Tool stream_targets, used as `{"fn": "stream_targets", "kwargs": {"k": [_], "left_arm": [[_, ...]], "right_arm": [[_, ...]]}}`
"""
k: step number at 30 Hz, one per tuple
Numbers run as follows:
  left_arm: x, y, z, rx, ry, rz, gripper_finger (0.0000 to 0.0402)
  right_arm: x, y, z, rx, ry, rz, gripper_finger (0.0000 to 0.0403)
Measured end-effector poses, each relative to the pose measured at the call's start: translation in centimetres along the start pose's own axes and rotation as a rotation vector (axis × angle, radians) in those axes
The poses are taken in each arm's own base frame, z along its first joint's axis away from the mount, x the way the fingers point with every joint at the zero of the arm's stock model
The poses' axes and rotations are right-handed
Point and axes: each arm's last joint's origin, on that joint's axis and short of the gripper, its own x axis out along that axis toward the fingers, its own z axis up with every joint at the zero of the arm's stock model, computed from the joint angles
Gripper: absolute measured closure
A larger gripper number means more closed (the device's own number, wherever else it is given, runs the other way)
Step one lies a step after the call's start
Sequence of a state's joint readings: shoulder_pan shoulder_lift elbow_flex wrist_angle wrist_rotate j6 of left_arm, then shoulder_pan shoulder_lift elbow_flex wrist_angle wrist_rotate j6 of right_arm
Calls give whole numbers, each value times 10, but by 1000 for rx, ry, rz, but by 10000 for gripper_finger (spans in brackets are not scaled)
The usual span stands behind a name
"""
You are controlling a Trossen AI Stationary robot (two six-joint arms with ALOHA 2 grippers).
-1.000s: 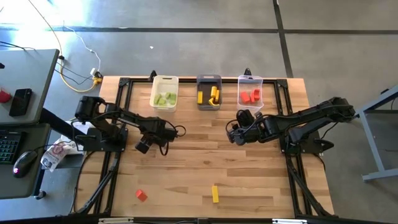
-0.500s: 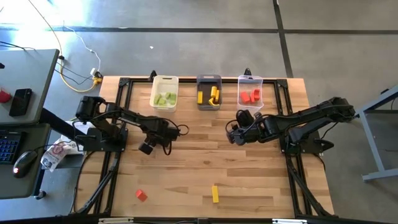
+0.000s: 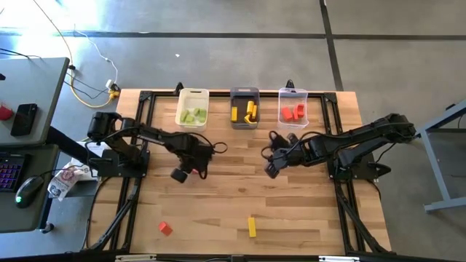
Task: Sort & place blocks by color
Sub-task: Put the orange block into the transparent bin
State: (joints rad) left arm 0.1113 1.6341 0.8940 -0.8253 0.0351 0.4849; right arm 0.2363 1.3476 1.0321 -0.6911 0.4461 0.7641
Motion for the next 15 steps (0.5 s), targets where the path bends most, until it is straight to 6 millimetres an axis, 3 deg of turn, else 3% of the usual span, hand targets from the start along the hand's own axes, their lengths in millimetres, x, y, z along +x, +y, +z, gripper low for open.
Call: {"fn": "stream_targets", "kwargs": {"k": [15], "left_arm": [[-26,22,31,11,-308,34,296]], "right_arm": [[-2,14,2,-201,91,311,237]]}}
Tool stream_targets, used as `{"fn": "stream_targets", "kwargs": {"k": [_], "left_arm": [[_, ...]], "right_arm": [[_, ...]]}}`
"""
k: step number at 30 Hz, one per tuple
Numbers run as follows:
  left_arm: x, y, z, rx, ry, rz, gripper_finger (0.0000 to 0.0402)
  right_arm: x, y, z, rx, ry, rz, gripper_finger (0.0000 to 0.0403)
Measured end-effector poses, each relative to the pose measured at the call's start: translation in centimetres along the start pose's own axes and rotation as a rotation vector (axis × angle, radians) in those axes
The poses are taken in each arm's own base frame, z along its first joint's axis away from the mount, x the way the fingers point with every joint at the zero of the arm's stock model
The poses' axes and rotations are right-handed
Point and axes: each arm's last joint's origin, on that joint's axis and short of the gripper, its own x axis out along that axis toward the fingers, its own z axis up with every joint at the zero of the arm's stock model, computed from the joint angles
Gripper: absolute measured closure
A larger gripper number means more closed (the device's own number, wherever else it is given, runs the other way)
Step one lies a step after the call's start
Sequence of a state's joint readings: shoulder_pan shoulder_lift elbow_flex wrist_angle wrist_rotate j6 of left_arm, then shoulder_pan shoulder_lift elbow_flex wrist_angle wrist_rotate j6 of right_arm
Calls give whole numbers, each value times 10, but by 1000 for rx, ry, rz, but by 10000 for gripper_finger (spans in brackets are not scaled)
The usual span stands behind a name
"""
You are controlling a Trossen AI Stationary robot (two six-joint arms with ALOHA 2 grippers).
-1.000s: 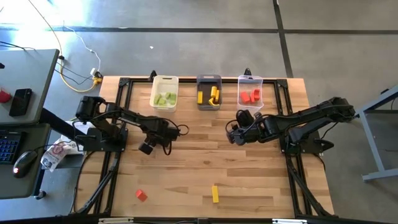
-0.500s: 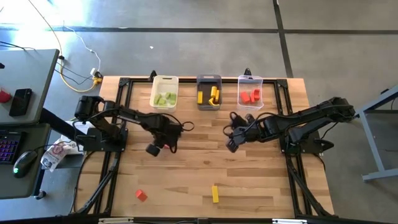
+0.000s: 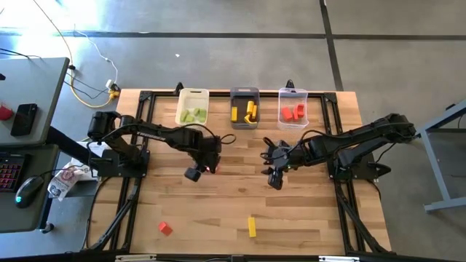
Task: Sort & place blocks by color
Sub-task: Put the orange block into the transparent bin
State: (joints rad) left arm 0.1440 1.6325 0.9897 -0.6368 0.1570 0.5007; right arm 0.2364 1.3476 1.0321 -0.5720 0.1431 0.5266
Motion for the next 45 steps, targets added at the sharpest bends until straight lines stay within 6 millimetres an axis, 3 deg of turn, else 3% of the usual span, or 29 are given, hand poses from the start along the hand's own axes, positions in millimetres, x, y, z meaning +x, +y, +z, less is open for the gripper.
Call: {"fn": "stream_targets", "kwargs": {"k": [18,31,45], "left_arm": [[-25,12,46,-9,-406,-76,296],[-46,11,64,24,-558,-283,294],[-69,13,90,179,-798,-259,295]], "right_arm": [[-3,11,20,-314,-226,78,223],[-11,24,38,-777,-476,164,198],[-18,30,46,-833,-609,235,198]]}}
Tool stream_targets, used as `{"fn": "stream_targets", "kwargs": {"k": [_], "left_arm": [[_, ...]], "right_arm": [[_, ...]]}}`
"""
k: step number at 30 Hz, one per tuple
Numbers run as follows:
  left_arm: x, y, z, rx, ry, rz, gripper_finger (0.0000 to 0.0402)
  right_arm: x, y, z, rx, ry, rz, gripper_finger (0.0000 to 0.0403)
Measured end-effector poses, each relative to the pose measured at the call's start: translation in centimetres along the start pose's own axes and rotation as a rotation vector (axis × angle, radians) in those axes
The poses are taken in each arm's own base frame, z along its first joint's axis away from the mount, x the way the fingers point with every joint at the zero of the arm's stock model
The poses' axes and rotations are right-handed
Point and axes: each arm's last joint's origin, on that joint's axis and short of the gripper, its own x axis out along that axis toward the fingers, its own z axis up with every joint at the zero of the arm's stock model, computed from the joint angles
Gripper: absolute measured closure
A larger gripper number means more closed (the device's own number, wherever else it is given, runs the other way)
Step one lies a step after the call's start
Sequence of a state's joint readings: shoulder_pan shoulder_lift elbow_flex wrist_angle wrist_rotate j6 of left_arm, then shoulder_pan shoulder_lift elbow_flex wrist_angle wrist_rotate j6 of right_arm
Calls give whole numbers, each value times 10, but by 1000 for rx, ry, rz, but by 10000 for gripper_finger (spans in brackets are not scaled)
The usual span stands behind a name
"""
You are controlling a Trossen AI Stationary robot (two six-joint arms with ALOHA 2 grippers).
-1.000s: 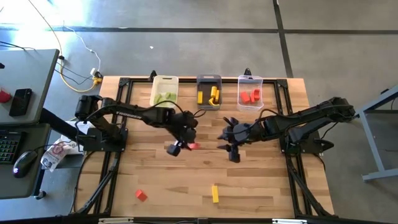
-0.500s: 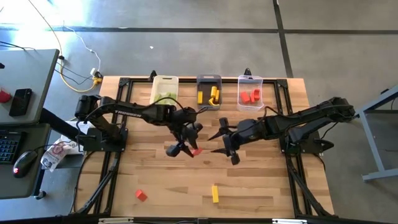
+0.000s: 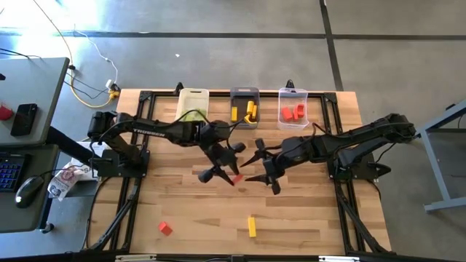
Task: Sort & place blocks by color
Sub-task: Put the orange block into the transparent bin
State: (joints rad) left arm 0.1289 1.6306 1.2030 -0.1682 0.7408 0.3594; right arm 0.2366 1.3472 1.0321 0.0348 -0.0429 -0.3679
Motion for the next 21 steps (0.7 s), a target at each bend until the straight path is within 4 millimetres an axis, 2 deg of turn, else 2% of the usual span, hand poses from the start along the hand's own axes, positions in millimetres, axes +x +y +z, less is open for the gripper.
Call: {"fn": "stream_targets", "kwargs": {"k": [6,21], "left_arm": [[4,-2,10,77,-70,12,293],[2,1,27,197,-204,45,294]], "right_arm": [[0,1,4,-1,-67,61,198],[-1,-3,10,21,-137,45,198]]}}
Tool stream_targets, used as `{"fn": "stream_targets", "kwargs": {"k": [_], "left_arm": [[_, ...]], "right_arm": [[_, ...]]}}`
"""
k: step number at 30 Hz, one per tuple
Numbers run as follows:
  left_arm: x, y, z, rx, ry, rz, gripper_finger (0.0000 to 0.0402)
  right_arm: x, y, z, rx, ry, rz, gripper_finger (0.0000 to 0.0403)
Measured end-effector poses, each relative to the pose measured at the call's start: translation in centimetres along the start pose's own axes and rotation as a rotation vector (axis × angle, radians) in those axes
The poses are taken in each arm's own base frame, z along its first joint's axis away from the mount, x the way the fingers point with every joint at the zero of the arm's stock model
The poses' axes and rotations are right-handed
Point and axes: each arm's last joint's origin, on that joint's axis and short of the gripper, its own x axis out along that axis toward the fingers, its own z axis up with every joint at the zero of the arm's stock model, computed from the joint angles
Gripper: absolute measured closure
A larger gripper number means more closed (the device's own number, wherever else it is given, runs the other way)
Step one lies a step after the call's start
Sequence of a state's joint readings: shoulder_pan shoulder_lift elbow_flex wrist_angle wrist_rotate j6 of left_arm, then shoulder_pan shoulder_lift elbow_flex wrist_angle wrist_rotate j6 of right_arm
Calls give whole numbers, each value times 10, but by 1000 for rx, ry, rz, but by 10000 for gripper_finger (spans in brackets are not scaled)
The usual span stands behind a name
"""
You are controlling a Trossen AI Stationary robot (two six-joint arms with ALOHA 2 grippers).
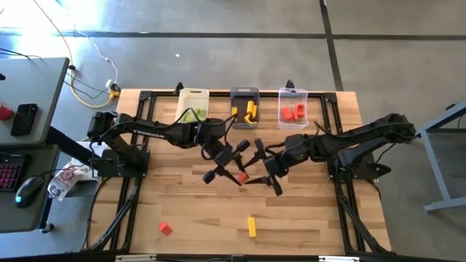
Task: Sort & place blocks by color
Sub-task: Put the orange block into the transparent bin
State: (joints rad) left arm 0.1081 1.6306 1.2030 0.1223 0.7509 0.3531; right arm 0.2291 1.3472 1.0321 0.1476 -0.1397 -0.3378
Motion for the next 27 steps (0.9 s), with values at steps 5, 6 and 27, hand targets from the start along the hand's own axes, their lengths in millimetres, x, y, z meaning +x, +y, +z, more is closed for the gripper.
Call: {"fn": "stream_targets", "kwargs": {"k": [5,6,27], "left_arm": [[0,2,5,38,-40,15,293],[0,2,6,44,-46,17,293],[-4,7,6,80,-56,52,289]], "right_arm": [[0,1,1,-1,-16,23,199],[0,0,2,1,-24,20,200],[-2,-9,1,157,-58,71,359]]}}
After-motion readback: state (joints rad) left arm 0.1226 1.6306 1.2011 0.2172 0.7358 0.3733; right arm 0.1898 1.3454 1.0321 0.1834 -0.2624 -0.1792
